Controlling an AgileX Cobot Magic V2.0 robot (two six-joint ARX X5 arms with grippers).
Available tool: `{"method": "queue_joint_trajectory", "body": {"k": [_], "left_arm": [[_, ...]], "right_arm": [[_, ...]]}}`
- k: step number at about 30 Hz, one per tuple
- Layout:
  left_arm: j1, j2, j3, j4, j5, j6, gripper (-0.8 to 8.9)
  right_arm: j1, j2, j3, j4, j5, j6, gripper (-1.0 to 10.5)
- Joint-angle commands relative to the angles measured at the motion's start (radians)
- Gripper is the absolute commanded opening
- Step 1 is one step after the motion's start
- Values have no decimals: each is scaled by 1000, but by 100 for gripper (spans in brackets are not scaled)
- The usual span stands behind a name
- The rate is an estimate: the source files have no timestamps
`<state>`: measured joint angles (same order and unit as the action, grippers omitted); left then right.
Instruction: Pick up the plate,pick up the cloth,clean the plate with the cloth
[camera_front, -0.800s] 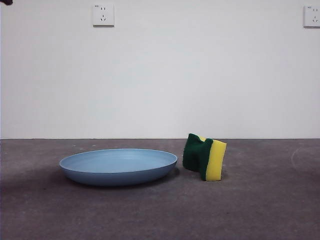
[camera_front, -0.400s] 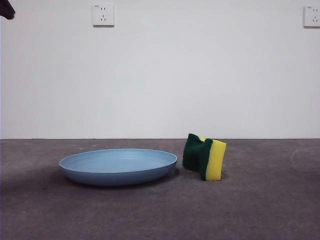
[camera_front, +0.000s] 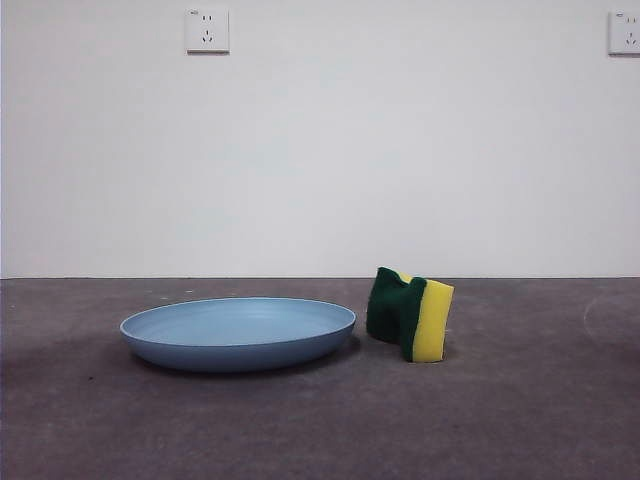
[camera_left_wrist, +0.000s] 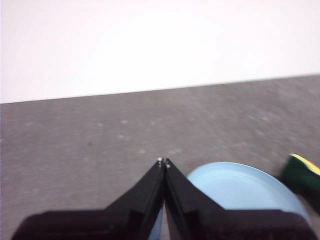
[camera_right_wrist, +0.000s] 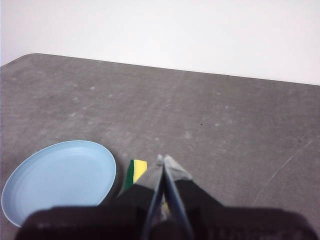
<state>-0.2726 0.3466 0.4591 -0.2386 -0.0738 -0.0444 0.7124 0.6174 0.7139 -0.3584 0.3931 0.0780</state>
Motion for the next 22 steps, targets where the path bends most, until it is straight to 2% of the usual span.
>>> {"method": "queue_joint_trajectory", "body": {"k": [1,7,11,16,22], "left_arm": [[55,-65,-109,57,5,11,-3],[132,-194,-289,135,8,11,-3],[168,-275,-368,145,62,11,-3],[195,-346,-429,141,82,8,-3],[203,-345,-456,113,74,9,-3]], "right_arm": [[2,-2,-5,6,3,-8,0],[2,-2,-5,6,2,-8,0],[2,-2,-5,6,3,-8,0],[2,-2,-5,6,3,-8,0],[2,-2,-5,6,3,-8,0]]}}
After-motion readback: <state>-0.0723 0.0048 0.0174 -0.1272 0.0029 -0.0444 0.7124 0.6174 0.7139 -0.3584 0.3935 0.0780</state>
